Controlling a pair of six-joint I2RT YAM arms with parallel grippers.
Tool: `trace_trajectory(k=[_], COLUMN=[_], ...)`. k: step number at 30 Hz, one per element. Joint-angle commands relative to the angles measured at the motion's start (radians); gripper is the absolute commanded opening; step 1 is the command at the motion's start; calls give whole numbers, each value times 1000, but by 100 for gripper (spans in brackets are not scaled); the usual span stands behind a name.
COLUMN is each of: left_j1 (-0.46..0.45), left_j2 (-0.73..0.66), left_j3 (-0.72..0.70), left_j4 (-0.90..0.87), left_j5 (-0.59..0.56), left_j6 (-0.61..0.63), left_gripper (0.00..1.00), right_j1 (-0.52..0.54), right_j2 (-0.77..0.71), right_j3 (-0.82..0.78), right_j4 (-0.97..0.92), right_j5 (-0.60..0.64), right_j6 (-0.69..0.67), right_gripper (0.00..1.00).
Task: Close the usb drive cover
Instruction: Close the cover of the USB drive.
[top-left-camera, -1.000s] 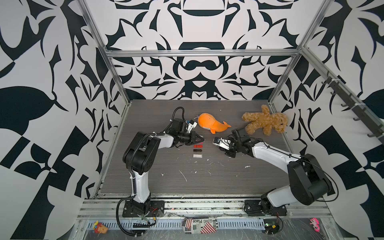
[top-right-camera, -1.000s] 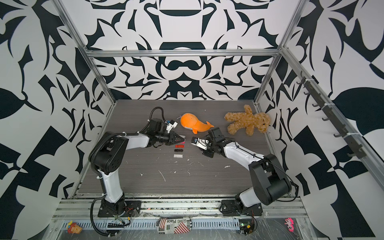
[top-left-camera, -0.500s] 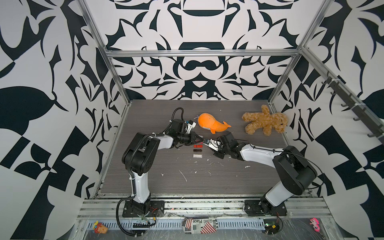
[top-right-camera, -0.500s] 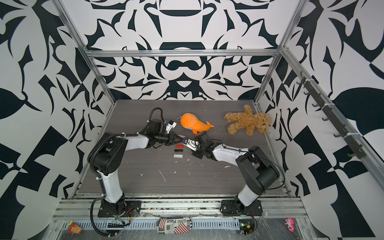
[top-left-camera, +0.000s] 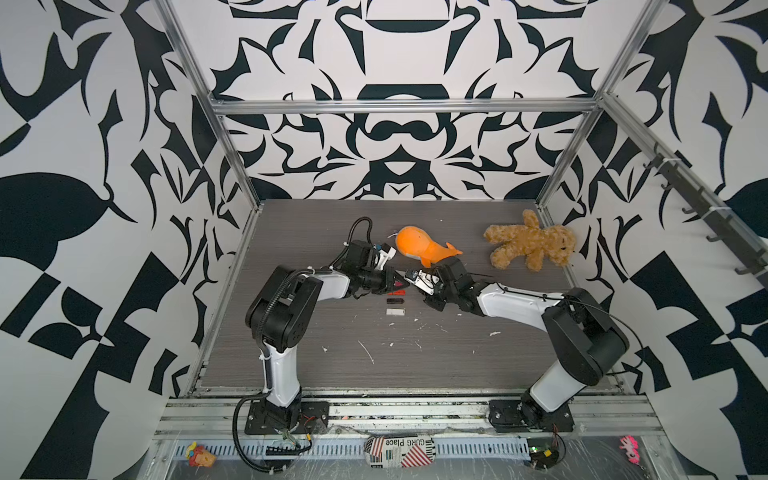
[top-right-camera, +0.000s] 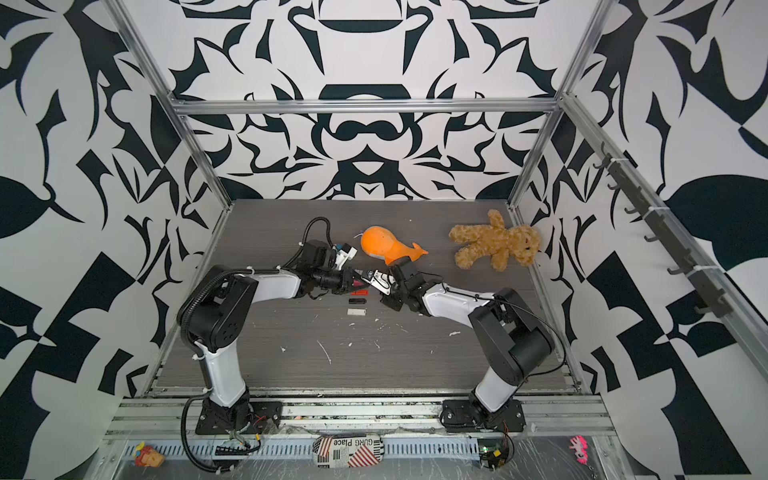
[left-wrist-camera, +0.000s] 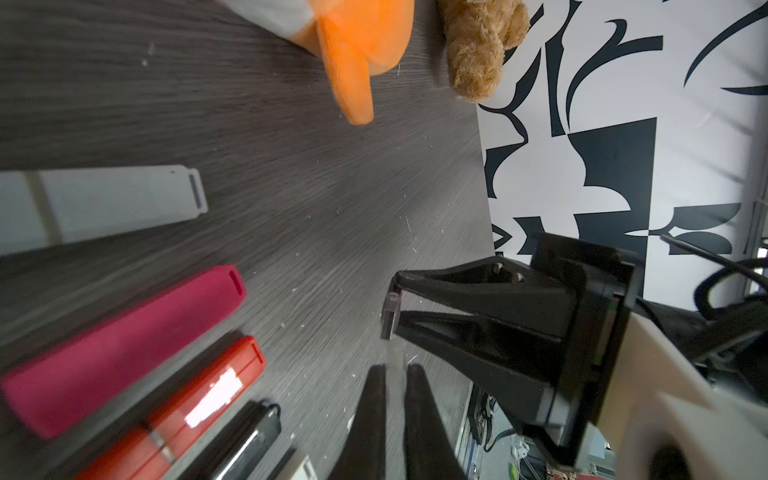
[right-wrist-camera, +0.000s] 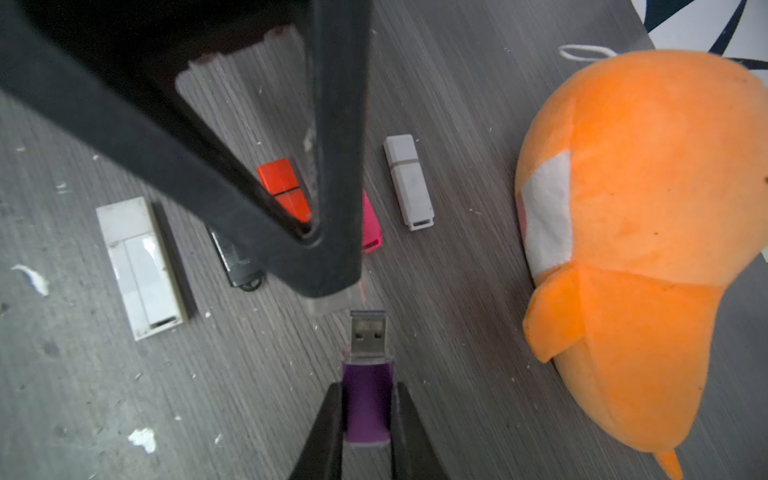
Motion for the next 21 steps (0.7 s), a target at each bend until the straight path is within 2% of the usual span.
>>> trace_trajectory(k=[1,21], left_j1=[-8,-18], left_j2=[-23,-9], left_j3=[17,16], left_j4=[-28,30], left_j5=[-6,-60], left_j6=[10,-32], left_gripper=[7,7], right_j1=[5,18], right_j2=[0,18], right_j3=[40,52], right_j4=[19,40], right_j5=[-19,-73], right_j6=[18,43], right_gripper=[13,13])
